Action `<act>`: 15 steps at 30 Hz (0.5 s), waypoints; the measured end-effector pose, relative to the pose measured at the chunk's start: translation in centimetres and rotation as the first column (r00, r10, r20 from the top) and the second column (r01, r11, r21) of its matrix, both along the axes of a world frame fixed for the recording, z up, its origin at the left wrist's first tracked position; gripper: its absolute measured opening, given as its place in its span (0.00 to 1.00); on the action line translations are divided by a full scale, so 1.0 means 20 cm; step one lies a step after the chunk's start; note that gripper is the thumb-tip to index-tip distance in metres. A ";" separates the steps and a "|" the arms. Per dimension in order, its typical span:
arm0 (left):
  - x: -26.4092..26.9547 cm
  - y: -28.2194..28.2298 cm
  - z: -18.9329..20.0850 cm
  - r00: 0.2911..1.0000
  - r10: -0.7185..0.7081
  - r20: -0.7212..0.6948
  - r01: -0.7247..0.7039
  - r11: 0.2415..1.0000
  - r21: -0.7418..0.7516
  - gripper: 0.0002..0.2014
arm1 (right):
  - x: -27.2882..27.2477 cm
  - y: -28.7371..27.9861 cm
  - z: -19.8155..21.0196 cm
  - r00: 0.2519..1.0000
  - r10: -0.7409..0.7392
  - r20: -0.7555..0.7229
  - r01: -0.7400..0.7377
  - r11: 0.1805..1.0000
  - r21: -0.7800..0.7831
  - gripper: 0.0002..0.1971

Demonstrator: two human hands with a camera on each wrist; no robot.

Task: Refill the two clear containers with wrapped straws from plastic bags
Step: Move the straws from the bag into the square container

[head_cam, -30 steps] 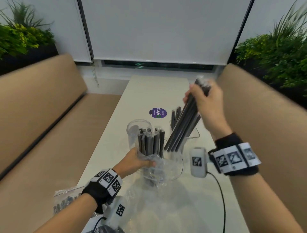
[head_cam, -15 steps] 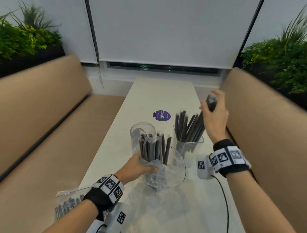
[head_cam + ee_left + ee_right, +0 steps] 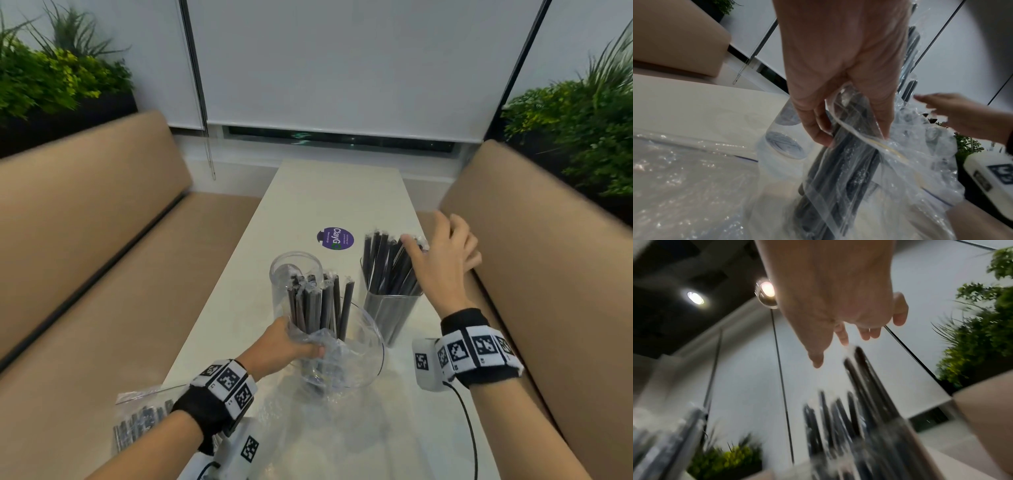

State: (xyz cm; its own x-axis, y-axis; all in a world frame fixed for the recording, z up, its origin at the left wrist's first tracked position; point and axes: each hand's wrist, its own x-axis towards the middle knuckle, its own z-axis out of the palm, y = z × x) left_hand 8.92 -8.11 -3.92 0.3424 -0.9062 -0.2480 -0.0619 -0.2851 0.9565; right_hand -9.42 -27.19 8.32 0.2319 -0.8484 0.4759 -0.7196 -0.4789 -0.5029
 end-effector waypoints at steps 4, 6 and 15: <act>0.00 0.00 0.02 1.000 -0.017 0.003 0.017 1.000 -0.012 0.41 | -0.05 0.24 0.16 0.893 0.241 0.380 -0.202 0.969 -0.142 0.13; -0.01 0.01 0.03 1.000 -0.028 -0.008 0.027 0.999 -0.037 0.38 | -0.03 0.38 0.12 0.819 0.341 0.461 -0.390 0.920 0.014 0.10; -0.07 0.04 0.10 0.989 -0.113 0.093 0.120 0.990 -0.075 0.13 | 0.14 0.63 -0.32 0.814 0.454 0.362 -0.577 0.697 0.426 0.25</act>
